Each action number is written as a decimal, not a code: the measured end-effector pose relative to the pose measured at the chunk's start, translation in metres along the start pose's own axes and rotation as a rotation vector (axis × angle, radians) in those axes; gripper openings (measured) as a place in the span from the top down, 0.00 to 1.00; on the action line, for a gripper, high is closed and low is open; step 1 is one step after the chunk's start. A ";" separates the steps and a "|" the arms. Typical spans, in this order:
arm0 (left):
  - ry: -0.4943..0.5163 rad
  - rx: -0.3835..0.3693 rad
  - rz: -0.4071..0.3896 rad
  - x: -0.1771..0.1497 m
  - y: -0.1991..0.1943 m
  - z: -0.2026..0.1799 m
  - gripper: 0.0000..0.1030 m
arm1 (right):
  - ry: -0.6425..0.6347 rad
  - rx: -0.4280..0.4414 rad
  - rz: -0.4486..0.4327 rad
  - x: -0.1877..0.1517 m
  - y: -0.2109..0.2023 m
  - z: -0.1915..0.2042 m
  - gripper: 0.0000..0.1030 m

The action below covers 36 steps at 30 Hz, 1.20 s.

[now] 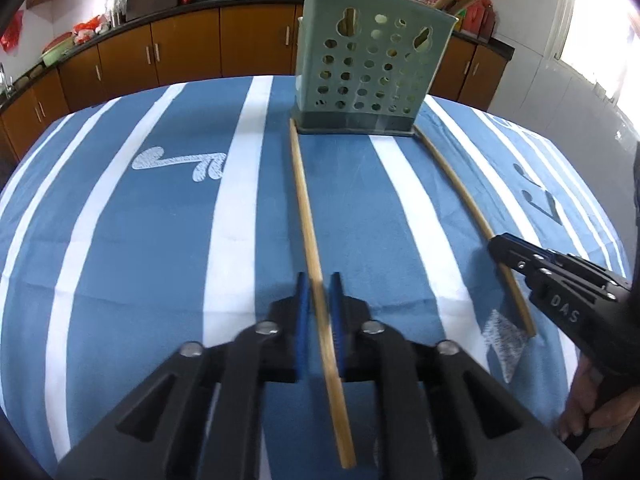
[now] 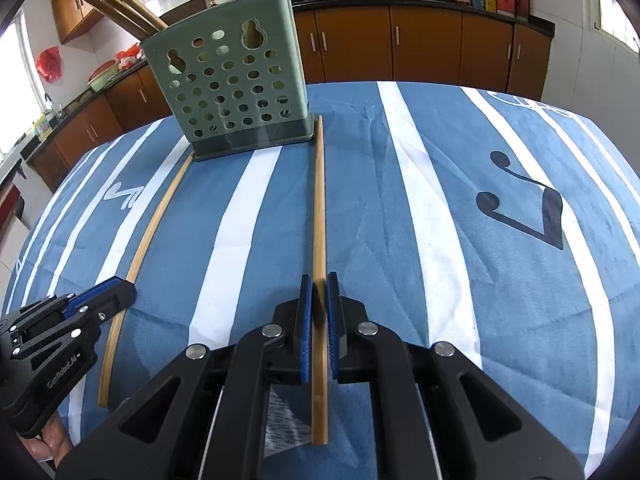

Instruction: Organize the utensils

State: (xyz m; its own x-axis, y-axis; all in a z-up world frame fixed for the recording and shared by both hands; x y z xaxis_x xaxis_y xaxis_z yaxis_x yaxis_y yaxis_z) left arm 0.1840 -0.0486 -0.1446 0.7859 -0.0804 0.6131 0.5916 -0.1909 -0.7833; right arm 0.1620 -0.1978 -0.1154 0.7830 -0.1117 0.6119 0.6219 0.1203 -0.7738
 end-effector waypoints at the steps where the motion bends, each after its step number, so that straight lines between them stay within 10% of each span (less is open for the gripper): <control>1: -0.009 -0.003 0.001 0.001 0.000 0.002 0.91 | -0.001 -0.002 0.000 0.001 0.000 -0.001 0.92; 36: -0.094 0.090 -0.034 0.031 0.012 0.075 0.77 | 0.009 -0.051 -0.022 0.022 0.024 -0.005 0.89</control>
State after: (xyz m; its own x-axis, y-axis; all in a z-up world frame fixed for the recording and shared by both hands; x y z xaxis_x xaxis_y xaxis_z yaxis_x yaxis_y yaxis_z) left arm 0.2284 0.0197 -0.1427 0.7760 0.0170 0.6305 0.6286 -0.1031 -0.7709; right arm 0.1941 -0.2027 -0.1213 0.7687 -0.1227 0.6278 0.6376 0.0677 -0.7674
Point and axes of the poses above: each gripper's, at about its wrist camera, not at the fingertips, and y roughly the way its jaws point, z to its left, x to its top, the point moved 4 cm from there along y, roughly the way its jaws point
